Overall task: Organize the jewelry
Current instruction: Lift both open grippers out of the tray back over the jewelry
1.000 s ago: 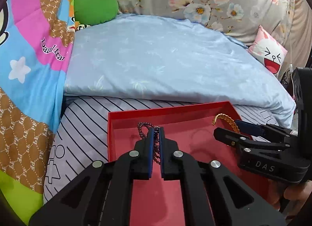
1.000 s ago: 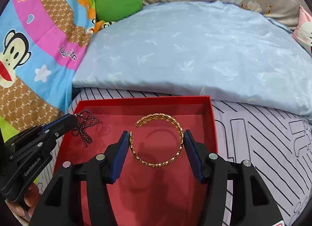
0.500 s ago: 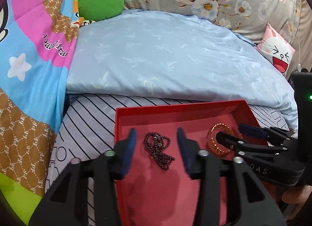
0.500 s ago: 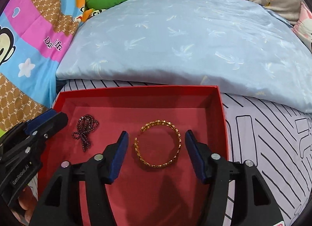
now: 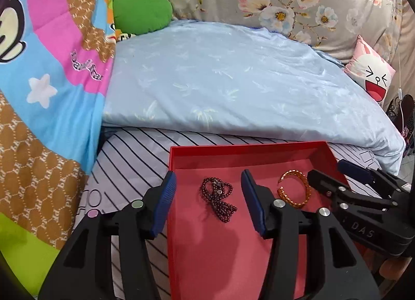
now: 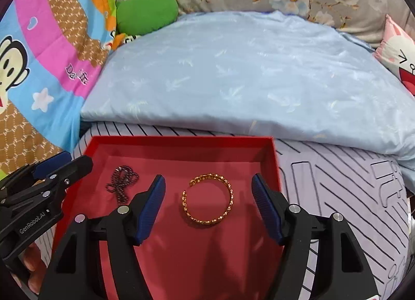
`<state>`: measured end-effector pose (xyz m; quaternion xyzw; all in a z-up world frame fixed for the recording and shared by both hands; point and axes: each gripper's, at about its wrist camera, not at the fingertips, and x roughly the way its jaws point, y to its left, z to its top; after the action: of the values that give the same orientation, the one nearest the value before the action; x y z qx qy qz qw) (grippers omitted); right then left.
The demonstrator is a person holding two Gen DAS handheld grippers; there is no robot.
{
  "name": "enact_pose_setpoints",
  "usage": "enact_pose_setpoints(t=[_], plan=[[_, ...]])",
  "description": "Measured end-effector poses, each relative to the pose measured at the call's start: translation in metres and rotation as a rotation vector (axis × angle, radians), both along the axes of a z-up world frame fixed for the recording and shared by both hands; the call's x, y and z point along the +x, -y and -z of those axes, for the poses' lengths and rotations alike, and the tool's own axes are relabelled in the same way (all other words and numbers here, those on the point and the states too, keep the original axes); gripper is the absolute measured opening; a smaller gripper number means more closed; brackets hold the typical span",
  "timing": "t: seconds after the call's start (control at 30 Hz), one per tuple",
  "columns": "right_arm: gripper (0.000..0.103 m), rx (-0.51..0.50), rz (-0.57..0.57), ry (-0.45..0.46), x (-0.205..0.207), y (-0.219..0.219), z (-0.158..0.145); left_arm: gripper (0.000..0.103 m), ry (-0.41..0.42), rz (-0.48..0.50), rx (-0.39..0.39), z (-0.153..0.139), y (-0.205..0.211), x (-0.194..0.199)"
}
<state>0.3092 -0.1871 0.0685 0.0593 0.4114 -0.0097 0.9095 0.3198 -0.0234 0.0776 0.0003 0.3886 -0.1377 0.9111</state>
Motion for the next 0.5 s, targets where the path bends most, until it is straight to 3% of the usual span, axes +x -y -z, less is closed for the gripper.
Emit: enact_pose_setpoints(t=[0.27, 0.5], plan=[[0.070, 0.015, -0.028, 0.081, -0.071, -0.008, -0.044, 0.054, 0.070, 0.021, 0.003, -0.036, -0.004, -0.066], [0.070, -0.011, -0.045, 0.111, -0.146, -0.017, -0.056, 0.054, 0.104, 0.039, 0.014, -0.049, -0.011, -0.131]])
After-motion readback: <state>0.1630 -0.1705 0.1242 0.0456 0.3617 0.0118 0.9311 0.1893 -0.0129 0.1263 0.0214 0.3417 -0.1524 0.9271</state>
